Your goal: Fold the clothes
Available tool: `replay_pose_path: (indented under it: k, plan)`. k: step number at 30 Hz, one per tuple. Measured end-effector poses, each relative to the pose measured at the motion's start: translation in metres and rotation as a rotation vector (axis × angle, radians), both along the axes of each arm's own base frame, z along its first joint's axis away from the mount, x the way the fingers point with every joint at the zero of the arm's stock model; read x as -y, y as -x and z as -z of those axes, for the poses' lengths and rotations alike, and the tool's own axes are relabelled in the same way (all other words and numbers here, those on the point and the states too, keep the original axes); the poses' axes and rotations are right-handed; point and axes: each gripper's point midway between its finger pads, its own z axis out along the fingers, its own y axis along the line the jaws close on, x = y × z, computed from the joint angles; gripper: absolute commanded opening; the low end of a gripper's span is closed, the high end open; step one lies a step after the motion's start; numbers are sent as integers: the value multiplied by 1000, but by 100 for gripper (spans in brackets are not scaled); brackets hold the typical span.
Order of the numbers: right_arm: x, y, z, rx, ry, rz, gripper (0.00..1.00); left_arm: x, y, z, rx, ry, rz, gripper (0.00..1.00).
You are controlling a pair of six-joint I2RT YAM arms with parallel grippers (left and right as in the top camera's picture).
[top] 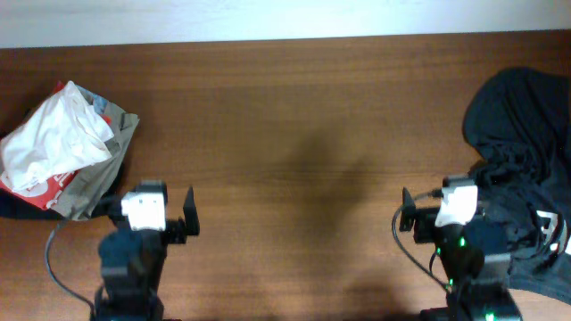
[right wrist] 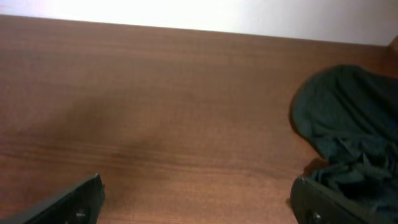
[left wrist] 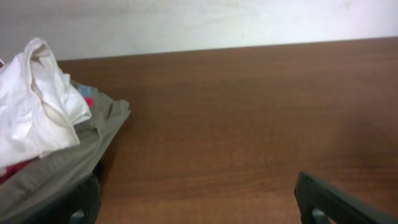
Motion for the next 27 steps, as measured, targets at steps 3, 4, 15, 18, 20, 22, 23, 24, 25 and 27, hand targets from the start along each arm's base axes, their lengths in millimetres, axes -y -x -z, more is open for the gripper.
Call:
replay_pose_path:
  k: [3,4,15,18,20,22,23,24,25,27]
  plan:
    - [1,-12,6,-267,15,6,99,0,-18,11,-221,0,0,99]
    - [-2,-27,3,-345,12,-3,99,0,-20,16,-314,1,0,99]
    - [175,-6,161,-924,-254,782,99,2,-39,33,-463,9,12,99]
    - [186,3,186,-973,-335,845,22,2,-39,33,-463,9,12,99]
    - [175,-4,191,-971,-430,798,4,3,-39,33,-463,9,12,99]
    - [153,-15,191,-973,-527,662,4,2,-39,33,-463,9,12,99]
    - [127,-24,189,-984,-583,521,4,2,-41,32,-456,9,12,99]
    - [90,-35,188,-1005,-607,357,4,3,-42,30,-446,9,13,99]
    - [40,-51,184,-1009,-616,153,4,2,-50,22,-402,9,12,99]
    - [-56,-100,166,-855,-603,-186,5,3,-60,11,-344,9,13,99]
